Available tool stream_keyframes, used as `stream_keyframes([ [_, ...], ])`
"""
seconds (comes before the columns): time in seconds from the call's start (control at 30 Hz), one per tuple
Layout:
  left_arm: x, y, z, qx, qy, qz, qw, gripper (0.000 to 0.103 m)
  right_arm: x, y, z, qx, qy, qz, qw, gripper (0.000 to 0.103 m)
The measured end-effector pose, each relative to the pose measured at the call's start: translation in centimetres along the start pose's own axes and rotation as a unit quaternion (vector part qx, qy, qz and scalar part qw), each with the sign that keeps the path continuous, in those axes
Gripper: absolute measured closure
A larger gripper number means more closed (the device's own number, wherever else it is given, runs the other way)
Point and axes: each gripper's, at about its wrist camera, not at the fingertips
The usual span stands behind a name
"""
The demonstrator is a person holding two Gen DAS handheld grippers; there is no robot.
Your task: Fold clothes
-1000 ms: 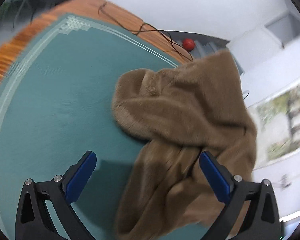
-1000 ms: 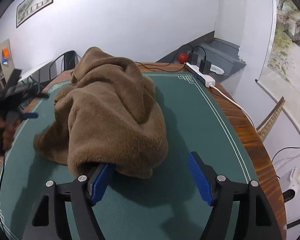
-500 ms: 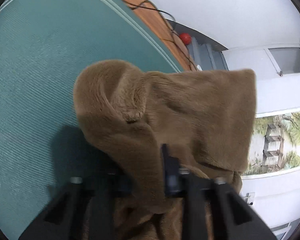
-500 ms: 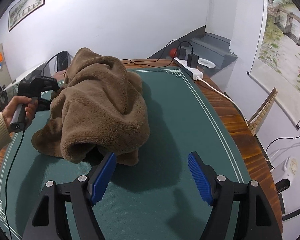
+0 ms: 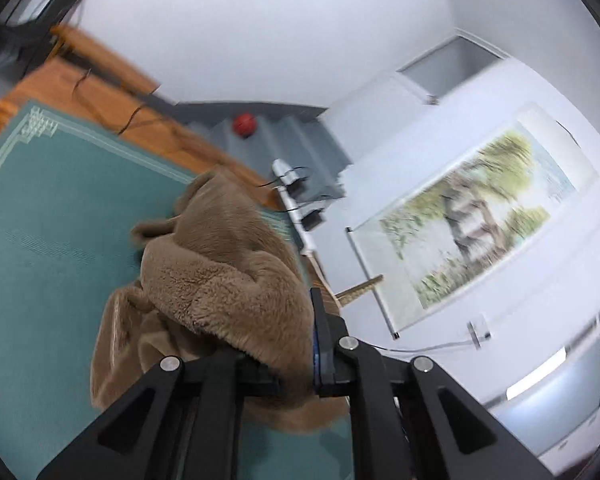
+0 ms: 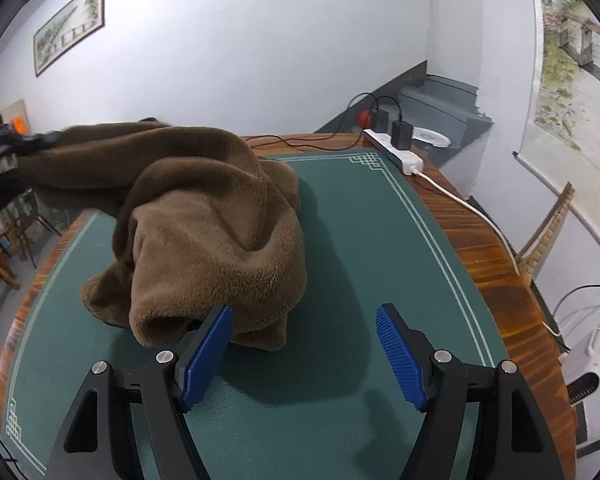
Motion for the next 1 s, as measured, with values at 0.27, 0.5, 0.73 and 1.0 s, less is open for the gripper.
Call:
stream_keyframes([
  [0.27, -10.2, 6.7, -6.0, 0.070, 0.010, -0.042, 0.9966, 0.091, -1.9, 0.0, -0.8, -0.013, -0.031, -0.025, 0.999, 0.027],
  [0.5, -17.2, 11.6, -8.2, 0.048, -0.012, -0.086, 0.9951, 0.091, -3.2, -0.2, -2.0, -0.021, -0.067, -0.038, 0.997, 0.027],
  [0.73, -24.8, 17.4, -7.5, 0.000, -0.067, -0.139, 0.9881, 0.091, -2.4, -0.5, 0.2, -0.060, -0.127, -0.030, 0.990, 0.027],
  [1.0, -27.0, 25.6, -1.1, -0.070, -0.166, -0.087, 0.9798, 0.089, -0.4, -1.3, 5.3, -0.123, -0.192, -0.009, 0.974, 0.027],
])
Point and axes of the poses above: each gripper's, at about its wrist camera, not at the fingertips, and x roughly the way its jaws point, z to its left, y to its underside, and after that the axes turned 12 degrees about -y, right-handed
